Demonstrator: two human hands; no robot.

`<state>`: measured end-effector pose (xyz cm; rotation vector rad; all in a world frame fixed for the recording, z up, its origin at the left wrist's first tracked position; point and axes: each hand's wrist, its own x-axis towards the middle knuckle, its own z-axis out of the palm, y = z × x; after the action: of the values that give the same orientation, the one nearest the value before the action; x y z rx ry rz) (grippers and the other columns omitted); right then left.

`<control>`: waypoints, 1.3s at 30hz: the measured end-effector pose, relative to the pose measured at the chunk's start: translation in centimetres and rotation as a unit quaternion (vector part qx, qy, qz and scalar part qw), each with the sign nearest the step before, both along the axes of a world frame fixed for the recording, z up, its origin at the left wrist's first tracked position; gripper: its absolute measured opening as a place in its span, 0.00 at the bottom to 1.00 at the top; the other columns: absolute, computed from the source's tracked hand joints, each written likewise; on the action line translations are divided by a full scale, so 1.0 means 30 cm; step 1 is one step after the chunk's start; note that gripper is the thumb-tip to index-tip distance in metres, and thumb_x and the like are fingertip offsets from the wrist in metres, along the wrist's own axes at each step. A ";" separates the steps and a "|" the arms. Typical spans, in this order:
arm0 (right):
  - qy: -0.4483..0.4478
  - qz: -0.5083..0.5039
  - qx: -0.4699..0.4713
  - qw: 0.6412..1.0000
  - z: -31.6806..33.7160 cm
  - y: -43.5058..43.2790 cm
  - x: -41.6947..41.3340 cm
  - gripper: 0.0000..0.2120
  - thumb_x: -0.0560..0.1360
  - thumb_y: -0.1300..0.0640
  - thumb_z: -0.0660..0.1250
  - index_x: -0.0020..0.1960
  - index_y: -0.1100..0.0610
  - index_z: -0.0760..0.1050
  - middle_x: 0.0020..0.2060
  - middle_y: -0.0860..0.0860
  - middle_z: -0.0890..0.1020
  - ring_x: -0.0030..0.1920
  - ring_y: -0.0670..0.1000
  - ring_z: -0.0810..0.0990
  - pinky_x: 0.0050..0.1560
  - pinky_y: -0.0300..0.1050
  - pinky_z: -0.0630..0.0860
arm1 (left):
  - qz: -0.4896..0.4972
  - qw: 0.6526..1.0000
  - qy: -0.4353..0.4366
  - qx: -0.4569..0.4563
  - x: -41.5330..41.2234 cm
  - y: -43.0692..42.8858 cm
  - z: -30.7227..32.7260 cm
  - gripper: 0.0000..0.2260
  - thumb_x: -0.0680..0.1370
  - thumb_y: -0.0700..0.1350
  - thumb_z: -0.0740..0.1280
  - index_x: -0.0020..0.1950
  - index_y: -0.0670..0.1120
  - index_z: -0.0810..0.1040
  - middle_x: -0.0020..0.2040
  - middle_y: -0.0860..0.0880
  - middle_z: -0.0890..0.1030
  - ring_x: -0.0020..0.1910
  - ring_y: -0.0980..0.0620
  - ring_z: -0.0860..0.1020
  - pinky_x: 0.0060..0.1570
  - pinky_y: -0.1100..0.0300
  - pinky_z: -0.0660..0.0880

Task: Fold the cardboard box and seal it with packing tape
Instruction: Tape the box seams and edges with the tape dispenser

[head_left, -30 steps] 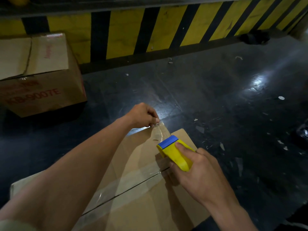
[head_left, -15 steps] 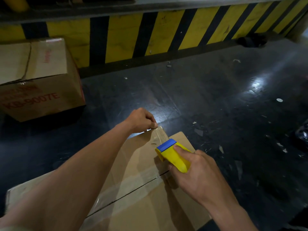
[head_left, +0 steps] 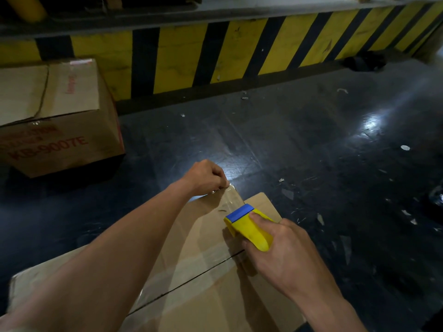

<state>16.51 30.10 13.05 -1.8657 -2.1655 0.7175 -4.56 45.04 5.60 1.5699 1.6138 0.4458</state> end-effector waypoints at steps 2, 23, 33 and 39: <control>0.000 -0.002 -0.001 1.000 -0.001 0.001 -0.001 0.30 0.73 0.38 0.67 0.73 0.37 0.64 0.43 0.47 0.71 0.51 0.52 0.76 0.47 0.44 0.72 | 0.002 1.000 -0.002 -0.004 0.001 -0.002 -0.003 0.08 0.74 0.43 0.75 0.35 0.51 0.85 0.31 0.55 0.83 0.33 0.57 0.80 0.40 0.59 0.79; -0.018 -0.011 0.002 1.000 -0.003 0.002 -0.011 0.29 0.73 0.37 0.65 0.73 0.38 0.64 0.46 0.47 0.71 0.54 0.53 0.76 0.50 0.46 0.74 | 0.033 0.999 0.024 -0.001 -0.008 -0.017 -0.040 0.14 0.73 0.55 0.78 0.54 0.50 0.87 0.48 0.53 0.84 0.52 0.53 0.81 0.50 0.59 0.77; -0.018 -0.012 0.007 1.000 -0.008 -0.006 -0.008 0.28 0.73 0.37 0.64 0.72 0.37 0.65 0.44 0.47 0.70 0.51 0.53 0.77 0.47 0.46 0.73 | -0.006 0.996 0.058 0.074 0.017 -0.040 -0.013 0.05 0.74 0.48 0.77 0.40 0.52 0.83 0.36 0.55 0.82 0.39 0.59 0.80 0.41 0.63 0.73; -0.020 -0.006 0.009 1.000 -0.011 -0.006 -0.007 0.27 0.73 0.36 0.64 0.72 0.37 0.65 0.43 0.47 0.70 0.49 0.52 0.77 0.45 0.46 0.74 | -0.014 0.996 0.067 0.049 0.001 -0.053 -0.042 0.13 0.79 0.54 0.70 0.44 0.47 0.87 0.42 0.47 0.86 0.43 0.51 0.81 0.45 0.56 0.77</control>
<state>16.30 29.92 12.72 -1.8990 -2.1742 0.6632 -4.53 43.45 4.35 1.7265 1.6903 0.4170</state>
